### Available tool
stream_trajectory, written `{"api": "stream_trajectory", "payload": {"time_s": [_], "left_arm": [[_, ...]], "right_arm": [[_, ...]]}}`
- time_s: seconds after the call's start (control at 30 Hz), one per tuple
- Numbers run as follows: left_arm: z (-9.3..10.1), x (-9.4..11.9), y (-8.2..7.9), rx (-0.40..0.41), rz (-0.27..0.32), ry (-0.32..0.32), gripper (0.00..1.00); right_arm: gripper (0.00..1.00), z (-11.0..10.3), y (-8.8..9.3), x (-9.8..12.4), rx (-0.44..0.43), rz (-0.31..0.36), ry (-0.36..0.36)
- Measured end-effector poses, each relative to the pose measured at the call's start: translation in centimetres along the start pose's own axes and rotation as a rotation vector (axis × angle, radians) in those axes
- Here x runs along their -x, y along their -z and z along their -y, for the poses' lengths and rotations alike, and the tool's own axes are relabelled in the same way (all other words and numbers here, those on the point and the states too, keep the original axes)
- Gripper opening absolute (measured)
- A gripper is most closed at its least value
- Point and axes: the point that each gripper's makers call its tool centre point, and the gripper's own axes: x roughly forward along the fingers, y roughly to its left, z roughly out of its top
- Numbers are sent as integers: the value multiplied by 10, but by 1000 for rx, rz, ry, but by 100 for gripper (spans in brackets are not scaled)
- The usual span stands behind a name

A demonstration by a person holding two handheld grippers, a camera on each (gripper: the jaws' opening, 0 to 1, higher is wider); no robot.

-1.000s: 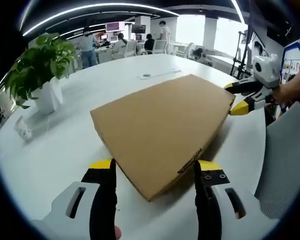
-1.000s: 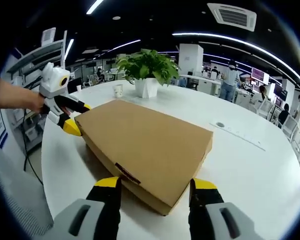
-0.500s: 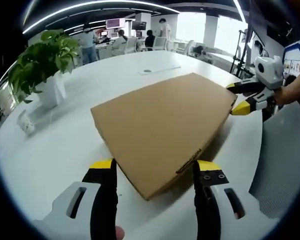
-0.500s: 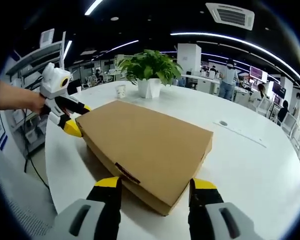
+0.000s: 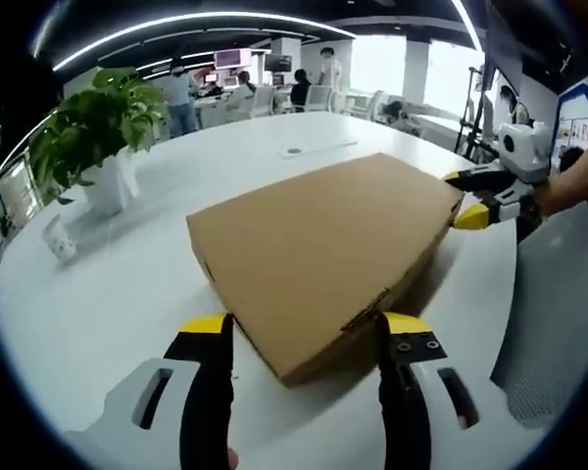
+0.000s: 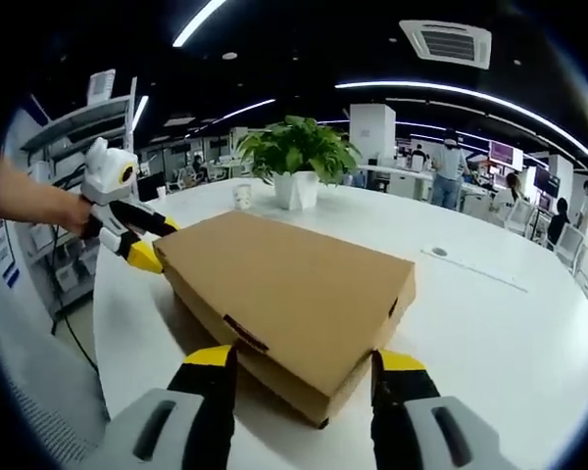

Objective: Operate the shoe box by opening the lid, removing the specified soft item, and placing it in the target area until the item is outside and the box remains undamaged.

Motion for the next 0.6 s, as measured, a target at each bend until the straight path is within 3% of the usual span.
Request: {"api": "stream_trajectory", "payload": {"time_s": [0.6], "left_arm": [[2,5,-6,57,16,-16,56]], "right_arm": [[52,-2,-7,3,-18,-11,7]]}}
